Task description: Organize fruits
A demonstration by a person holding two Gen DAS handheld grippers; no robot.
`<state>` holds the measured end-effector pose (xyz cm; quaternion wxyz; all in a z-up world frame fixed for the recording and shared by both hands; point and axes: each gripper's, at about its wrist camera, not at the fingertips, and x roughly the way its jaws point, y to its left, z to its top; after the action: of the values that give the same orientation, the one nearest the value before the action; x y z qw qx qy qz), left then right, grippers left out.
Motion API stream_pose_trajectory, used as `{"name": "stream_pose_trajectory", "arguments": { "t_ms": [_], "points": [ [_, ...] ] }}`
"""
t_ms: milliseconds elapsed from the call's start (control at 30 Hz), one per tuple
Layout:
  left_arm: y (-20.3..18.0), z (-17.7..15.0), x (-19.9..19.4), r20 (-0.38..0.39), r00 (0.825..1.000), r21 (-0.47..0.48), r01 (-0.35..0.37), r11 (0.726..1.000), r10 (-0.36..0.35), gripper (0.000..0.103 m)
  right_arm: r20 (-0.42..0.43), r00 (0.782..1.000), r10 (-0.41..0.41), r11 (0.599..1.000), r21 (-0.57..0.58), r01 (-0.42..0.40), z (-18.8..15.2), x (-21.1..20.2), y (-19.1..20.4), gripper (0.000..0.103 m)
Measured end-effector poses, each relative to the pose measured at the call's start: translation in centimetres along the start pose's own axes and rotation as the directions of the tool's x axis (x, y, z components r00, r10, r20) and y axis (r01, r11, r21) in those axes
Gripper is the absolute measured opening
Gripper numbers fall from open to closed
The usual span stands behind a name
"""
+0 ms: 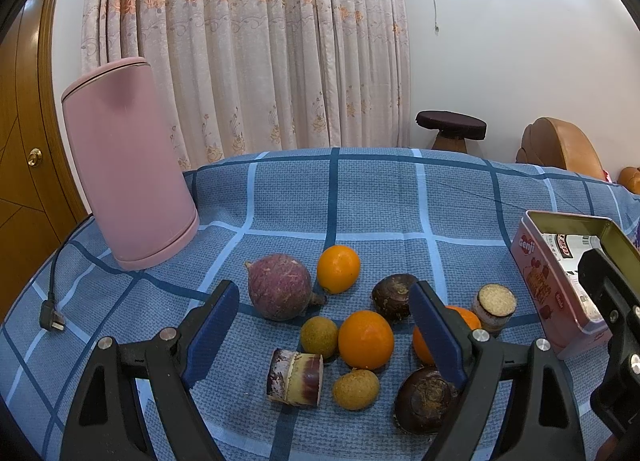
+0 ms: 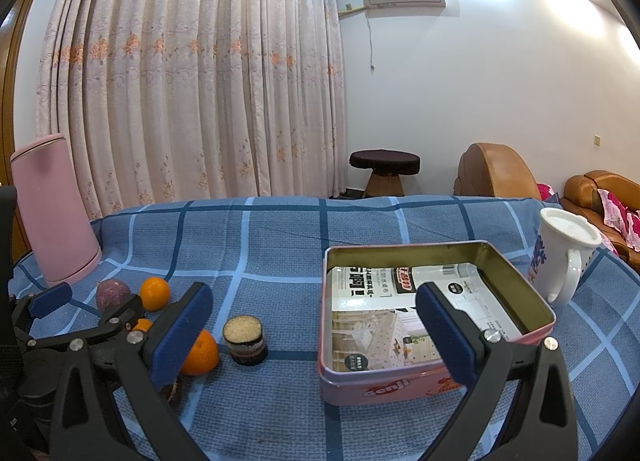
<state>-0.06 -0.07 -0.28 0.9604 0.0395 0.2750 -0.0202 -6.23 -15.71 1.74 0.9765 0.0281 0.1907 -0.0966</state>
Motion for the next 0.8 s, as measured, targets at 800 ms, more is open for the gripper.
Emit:
{"name": "stream_pose_trajectory", "arguments": {
  "t_ms": [800],
  "points": [
    [0.34, -0.23, 0.10, 0.011, 1.000, 0.022, -0.009, 1.000, 0.008, 0.088, -0.014, 0.999, 0.043, 0.999, -0.022, -0.044, 0.18, 0.05, 0.61, 0.095]
  ]
}}
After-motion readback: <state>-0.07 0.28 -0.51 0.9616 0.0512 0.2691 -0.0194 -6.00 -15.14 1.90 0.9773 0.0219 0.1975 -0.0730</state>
